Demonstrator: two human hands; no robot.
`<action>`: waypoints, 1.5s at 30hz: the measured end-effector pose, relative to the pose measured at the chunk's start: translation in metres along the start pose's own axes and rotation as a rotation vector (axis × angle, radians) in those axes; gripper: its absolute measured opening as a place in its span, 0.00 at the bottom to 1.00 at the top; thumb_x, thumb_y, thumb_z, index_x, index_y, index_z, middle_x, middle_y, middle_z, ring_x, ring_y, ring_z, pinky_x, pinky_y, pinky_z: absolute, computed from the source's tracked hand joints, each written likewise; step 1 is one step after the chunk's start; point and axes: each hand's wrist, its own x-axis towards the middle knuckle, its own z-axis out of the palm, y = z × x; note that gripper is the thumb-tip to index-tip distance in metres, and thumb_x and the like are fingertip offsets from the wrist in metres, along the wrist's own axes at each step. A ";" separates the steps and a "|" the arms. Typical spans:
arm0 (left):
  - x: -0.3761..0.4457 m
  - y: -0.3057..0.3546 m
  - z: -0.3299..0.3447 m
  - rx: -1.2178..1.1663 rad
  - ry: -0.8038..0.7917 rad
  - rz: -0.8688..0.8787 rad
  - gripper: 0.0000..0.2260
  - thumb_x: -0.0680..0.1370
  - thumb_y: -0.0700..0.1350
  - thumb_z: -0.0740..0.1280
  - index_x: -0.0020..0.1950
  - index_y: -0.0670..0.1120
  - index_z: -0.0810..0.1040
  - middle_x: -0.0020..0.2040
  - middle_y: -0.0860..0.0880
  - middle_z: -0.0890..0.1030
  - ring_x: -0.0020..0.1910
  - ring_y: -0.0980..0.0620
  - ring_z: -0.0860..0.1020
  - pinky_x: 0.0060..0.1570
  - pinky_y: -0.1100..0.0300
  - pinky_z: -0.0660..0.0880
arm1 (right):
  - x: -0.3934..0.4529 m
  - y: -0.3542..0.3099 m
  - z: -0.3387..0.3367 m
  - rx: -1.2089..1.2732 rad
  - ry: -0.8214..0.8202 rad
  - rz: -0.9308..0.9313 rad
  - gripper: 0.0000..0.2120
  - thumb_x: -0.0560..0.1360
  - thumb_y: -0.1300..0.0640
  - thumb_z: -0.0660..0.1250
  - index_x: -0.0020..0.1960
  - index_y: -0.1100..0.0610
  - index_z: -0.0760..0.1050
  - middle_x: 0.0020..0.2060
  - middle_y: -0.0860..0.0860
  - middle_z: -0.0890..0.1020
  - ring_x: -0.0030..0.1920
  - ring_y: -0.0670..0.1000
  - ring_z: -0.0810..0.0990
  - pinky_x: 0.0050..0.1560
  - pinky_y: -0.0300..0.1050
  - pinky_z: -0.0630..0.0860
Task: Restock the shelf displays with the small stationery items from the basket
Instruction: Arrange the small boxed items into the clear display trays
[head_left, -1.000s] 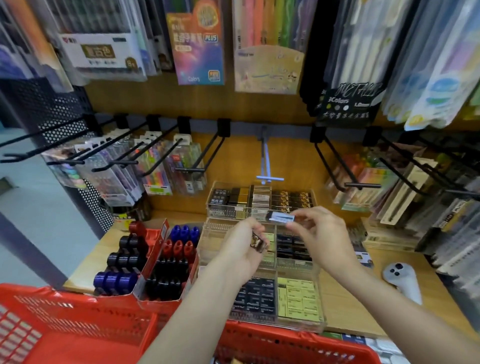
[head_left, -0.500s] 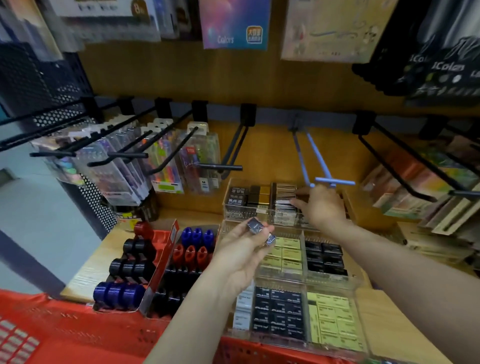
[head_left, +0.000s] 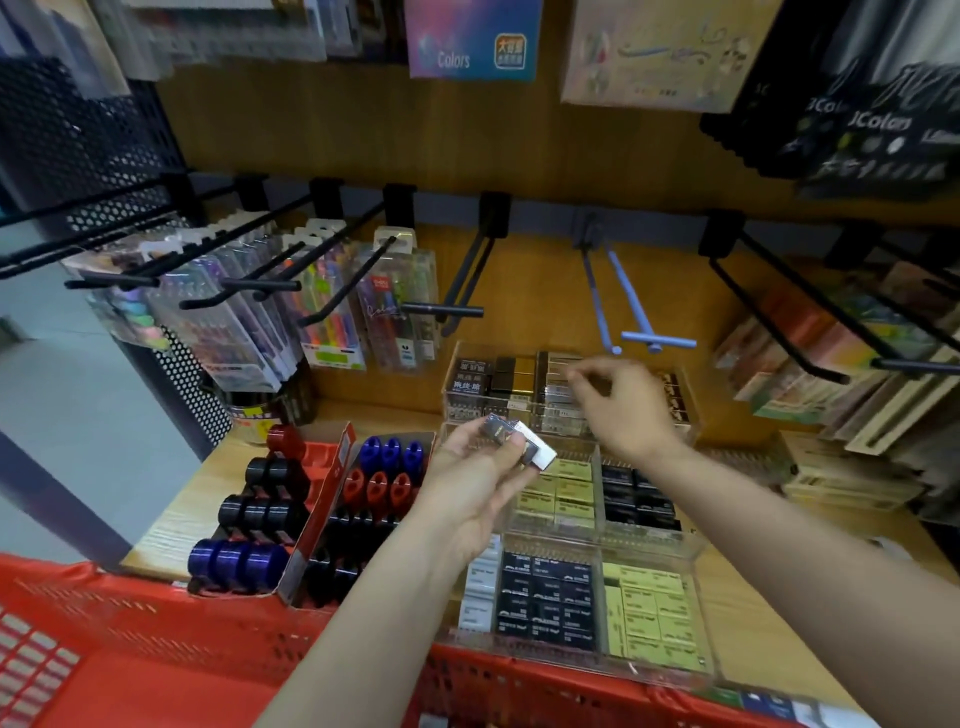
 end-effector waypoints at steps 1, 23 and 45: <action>-0.002 0.000 0.002 0.009 -0.013 0.009 0.16 0.74 0.30 0.69 0.56 0.46 0.75 0.51 0.40 0.85 0.47 0.46 0.85 0.45 0.54 0.83 | -0.015 -0.003 -0.003 0.197 -0.070 0.041 0.08 0.80 0.52 0.65 0.53 0.52 0.82 0.45 0.47 0.85 0.35 0.45 0.83 0.37 0.37 0.80; -0.033 -0.012 0.039 0.088 -0.191 -0.062 0.10 0.80 0.39 0.64 0.61 0.37 0.76 0.52 0.40 0.85 0.51 0.46 0.85 0.48 0.56 0.82 | -0.088 0.014 -0.060 0.505 -0.174 0.116 0.12 0.70 0.64 0.76 0.51 0.52 0.85 0.48 0.47 0.86 0.49 0.44 0.84 0.54 0.41 0.81; 0.054 -0.010 -0.011 1.507 0.070 0.620 0.13 0.82 0.55 0.60 0.66 0.58 0.73 0.73 0.59 0.68 0.77 0.58 0.49 0.72 0.48 0.40 | 0.025 0.019 -0.010 -0.332 -0.084 -0.147 0.09 0.73 0.59 0.74 0.54 0.54 0.84 0.50 0.50 0.85 0.45 0.45 0.80 0.51 0.34 0.74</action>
